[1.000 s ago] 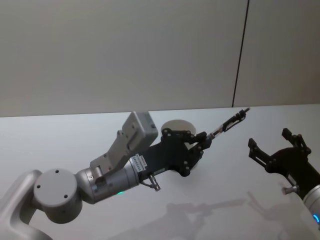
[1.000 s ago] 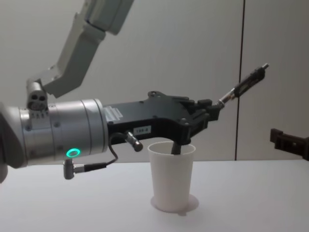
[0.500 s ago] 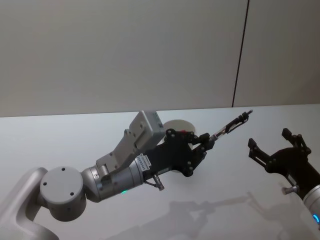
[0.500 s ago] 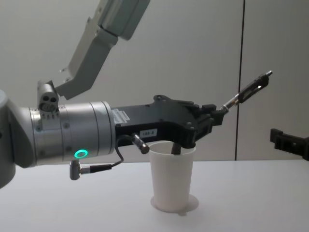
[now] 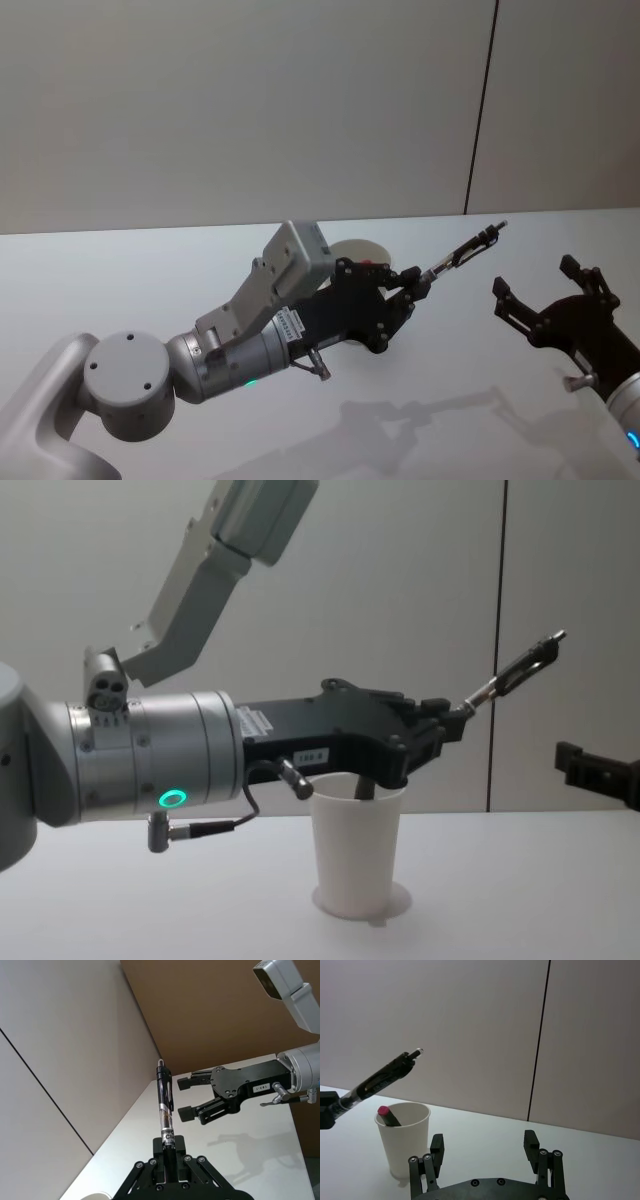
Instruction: Place the pen into the pen holder.
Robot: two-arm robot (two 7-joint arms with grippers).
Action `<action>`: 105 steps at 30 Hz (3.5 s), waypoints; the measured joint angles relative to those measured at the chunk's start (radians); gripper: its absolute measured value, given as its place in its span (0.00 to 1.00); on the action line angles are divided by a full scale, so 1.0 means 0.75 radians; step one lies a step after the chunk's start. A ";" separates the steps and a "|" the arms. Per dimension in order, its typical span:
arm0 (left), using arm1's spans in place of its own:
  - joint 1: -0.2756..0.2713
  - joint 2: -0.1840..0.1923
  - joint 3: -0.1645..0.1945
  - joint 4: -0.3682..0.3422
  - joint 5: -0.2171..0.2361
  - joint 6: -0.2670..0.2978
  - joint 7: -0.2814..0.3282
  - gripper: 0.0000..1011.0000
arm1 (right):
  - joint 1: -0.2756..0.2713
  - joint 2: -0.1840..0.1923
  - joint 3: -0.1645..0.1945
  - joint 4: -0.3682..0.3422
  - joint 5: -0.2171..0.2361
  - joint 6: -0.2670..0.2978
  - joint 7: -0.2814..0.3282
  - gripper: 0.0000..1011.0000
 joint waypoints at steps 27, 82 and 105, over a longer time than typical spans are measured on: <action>-0.003 -0.002 0.002 0.003 0.003 0.002 0.001 0.14 | -0.081 0.104 0.062 -0.039 0.247 -0.148 0.295 0.99; -0.003 -0.002 0.002 0.003 0.003 0.002 0.001 0.14 | 0.207 -0.066 -0.033 0.537 1.171 -0.102 1.039 0.99; -0.003 -0.002 0.002 0.003 0.003 0.002 0.001 0.14 | 0.317 -0.138 -0.095 0.683 1.204 -0.084 1.103 0.99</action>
